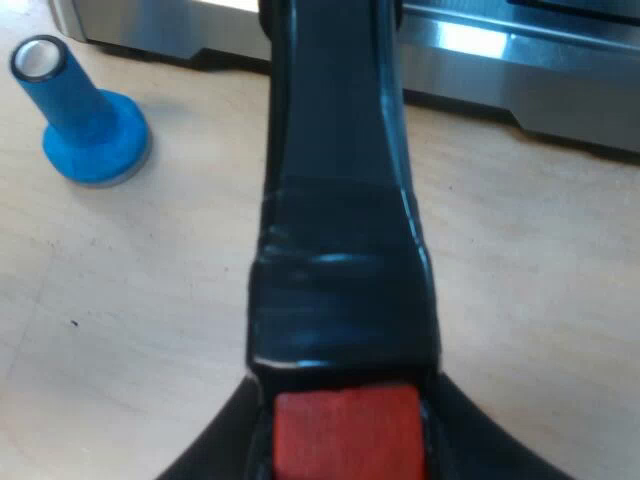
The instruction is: Grind coffee beans and then tamp
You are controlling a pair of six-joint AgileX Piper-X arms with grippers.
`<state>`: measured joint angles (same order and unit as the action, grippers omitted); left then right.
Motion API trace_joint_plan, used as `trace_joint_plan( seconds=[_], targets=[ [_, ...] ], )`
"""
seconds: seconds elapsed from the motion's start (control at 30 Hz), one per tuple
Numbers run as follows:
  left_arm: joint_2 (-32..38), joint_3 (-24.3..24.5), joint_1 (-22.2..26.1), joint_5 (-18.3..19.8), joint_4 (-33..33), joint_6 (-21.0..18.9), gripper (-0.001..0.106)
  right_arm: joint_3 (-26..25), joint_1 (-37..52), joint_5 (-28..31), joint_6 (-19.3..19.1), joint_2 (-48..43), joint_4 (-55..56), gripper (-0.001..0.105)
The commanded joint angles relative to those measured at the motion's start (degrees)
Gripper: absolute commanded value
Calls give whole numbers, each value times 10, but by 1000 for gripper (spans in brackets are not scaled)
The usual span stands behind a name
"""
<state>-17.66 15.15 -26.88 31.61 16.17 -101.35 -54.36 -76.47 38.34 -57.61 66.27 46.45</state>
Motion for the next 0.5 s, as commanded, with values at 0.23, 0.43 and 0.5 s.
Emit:
trace_joint_plan(
  seconds=[0.23, 0.43, 0.5],
  targets=[
    [5, 8, -3, 5, -6, -4, 85, 13, -27, 52, 4, -21, -2, 0],
    [5, 18, -3, 15, 3, -4, 85, 57, -38, 46, -17, -48, -33, 0],
    [5, 18, -3, 15, 3, -4, 85, 71, -38, 46, -30, -55, -38, 0]
  ],
)
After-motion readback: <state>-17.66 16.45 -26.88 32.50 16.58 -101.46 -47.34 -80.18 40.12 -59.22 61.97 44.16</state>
